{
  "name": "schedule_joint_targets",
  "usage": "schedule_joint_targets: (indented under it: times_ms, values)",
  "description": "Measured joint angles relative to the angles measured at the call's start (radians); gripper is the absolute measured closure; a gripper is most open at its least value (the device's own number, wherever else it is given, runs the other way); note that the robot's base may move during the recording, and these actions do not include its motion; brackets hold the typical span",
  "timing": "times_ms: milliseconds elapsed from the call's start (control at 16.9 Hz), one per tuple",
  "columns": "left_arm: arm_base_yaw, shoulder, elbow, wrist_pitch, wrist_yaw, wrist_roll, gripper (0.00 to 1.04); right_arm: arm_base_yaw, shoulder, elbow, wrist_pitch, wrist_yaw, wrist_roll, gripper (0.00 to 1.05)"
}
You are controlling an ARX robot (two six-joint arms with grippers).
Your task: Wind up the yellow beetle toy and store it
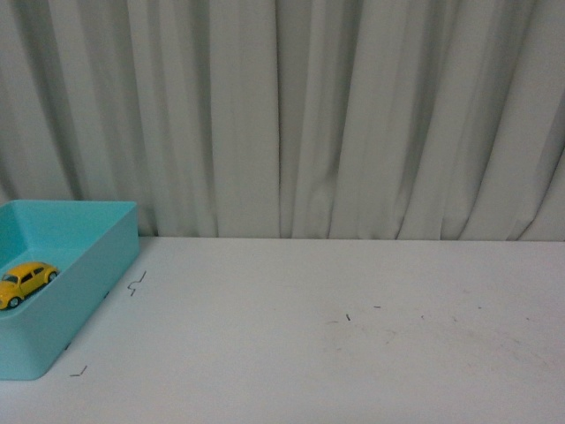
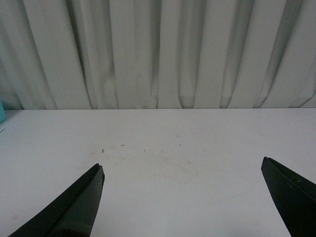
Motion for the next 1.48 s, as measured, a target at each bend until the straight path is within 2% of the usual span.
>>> schedule_joint_targets:
  times_ms: [1476]
  values:
    - [0.000,0.000,0.000,0.001,-0.002,0.000,0.07,0.000,0.000,0.000,0.000,0.000,0.000,0.07]
